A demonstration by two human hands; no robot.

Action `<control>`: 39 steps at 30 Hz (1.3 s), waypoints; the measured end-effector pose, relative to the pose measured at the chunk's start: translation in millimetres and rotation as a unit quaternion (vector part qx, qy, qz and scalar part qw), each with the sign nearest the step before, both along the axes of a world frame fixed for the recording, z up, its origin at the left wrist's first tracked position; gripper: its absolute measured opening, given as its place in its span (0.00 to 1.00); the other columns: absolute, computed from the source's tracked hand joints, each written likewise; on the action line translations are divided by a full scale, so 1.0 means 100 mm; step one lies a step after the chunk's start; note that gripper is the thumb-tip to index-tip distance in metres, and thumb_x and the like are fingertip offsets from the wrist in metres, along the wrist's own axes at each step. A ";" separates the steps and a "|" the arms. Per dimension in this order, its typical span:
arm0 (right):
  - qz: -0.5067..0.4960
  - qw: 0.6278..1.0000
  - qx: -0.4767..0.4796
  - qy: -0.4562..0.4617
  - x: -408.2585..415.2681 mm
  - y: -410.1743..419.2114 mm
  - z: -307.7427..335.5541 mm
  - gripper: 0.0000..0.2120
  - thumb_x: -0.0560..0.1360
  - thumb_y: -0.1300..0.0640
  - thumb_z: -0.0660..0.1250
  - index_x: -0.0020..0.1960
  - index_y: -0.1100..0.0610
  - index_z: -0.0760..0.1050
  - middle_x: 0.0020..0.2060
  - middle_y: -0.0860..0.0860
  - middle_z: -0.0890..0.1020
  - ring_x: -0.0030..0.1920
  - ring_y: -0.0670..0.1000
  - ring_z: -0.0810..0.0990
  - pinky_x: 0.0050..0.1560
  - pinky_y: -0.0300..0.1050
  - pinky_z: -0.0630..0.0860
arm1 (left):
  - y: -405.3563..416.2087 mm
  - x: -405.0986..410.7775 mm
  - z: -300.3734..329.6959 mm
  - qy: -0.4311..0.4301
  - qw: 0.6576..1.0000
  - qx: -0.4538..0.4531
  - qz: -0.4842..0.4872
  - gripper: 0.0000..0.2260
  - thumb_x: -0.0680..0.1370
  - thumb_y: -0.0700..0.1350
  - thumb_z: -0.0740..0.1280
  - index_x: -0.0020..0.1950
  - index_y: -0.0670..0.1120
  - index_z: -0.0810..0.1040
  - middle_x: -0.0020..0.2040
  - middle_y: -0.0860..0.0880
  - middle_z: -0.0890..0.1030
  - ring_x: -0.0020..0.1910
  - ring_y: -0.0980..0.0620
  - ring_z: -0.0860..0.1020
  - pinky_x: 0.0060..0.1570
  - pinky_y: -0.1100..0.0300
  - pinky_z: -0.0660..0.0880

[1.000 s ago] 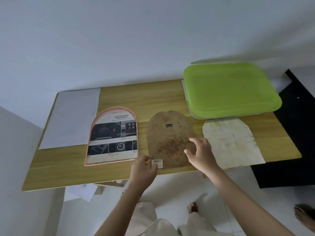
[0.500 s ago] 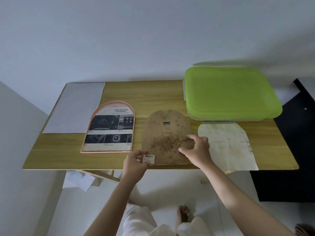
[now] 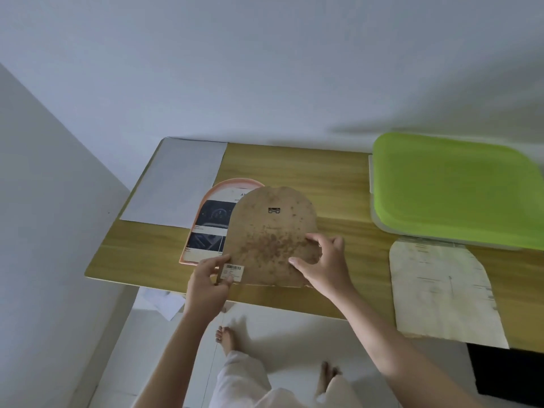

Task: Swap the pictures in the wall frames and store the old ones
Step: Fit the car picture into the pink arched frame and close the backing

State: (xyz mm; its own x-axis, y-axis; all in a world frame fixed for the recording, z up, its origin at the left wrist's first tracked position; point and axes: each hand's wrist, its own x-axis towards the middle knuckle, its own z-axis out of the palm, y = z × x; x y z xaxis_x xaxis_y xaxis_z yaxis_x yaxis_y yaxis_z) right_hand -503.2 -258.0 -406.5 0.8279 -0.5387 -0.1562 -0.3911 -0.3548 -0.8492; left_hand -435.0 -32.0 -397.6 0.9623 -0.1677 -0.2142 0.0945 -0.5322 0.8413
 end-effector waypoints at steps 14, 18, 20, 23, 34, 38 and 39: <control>0.049 0.998 0.020 0.031 0.81 0.57 -0.10 0.28 0.65 0.49 0.77 0.61 0.51 0.72 0.50 0.48 0.64 0.39 0.36 0.72 0.27 0.20 0.66 | 0.58 0.75 -0.03 0.021 0.997 0.053 0.044 0.18 0.72 0.32 0.67 0.59 0.48 0.79 0.51 0.47 0.81 0.48 0.54 0.78 0.41 0.67 0.73; 0.041 0.998 0.004 0.041 0.89 0.61 -0.13 0.28 0.65 0.49 0.76 0.62 0.51 0.72 0.51 0.50 0.64 0.39 0.37 0.72 0.28 0.20 0.66 | 0.60 0.85 -0.06 0.015 0.997 0.073 0.021 0.18 0.71 0.32 0.68 0.59 0.47 0.79 0.53 0.48 0.80 0.51 0.52 0.78 0.48 0.60 0.75; 0.038 0.998 -0.013 0.051 0.90 0.62 -0.15 0.28 0.66 0.48 0.75 0.62 0.51 0.71 0.52 0.50 0.64 0.42 0.39 0.72 0.30 0.20 0.67 | 0.61 0.89 -0.08 0.005 0.996 0.090 -0.001 0.18 0.70 0.32 0.70 0.57 0.47 0.79 0.53 0.49 0.79 0.49 0.53 0.78 0.48 0.59 0.74; 0.034 0.996 -0.041 0.067 0.88 0.62 -0.18 0.28 0.66 0.47 0.74 0.63 0.51 0.71 0.51 0.50 0.65 0.51 0.49 0.73 0.42 0.31 0.73 | 0.62 0.93 -0.12 0.003 0.994 0.107 -0.023 0.18 0.69 0.34 0.72 0.56 0.47 0.79 0.54 0.50 0.77 0.47 0.55 0.77 0.47 0.61 0.74; 0.045 0.995 -0.023 0.084 0.83 0.52 -0.31 0.28 0.66 0.55 0.76 0.65 0.53 0.73 0.51 0.51 0.70 0.44 0.47 0.76 0.35 0.26 0.68 | 0.65 0.94 -0.28 -0.019 0.988 0.149 -0.043 0.18 0.68 0.37 0.74 0.56 0.46 0.80 0.55 0.52 0.77 0.50 0.53 0.76 0.44 0.68 0.69; 0.050 0.996 -0.006 0.076 0.87 0.53 -0.30 0.27 0.66 0.58 0.76 0.64 0.55 0.73 0.51 0.52 0.71 0.40 0.45 0.76 0.32 0.24 0.70 | 0.61 0.96 -0.28 -0.039 0.984 0.164 -0.048 0.17 0.69 0.40 0.73 0.57 0.49 0.79 0.54 0.53 0.76 0.56 0.48 0.73 0.52 0.55 0.72; 0.052 0.996 -0.007 0.075 0.88 0.55 -0.30 0.27 0.66 0.58 0.76 0.63 0.55 0.73 0.51 0.52 0.71 0.39 0.44 0.75 0.32 0.23 0.69 | 0.59 0.97 -0.28 -0.032 0.985 0.163 -0.047 0.18 0.69 0.41 0.73 0.58 0.49 0.79 0.55 0.53 0.74 0.56 0.47 0.73 0.54 0.52 0.73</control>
State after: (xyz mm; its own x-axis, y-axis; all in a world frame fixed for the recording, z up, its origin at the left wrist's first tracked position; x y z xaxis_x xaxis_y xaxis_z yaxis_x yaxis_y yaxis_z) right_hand -414.9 -203.4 -436.7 0.8466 -0.4551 -0.2760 -0.4745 -0.4106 -0.7786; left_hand -337.5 26.5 -425.4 0.9589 -0.1894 -0.2112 -0.0158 -0.7790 0.6268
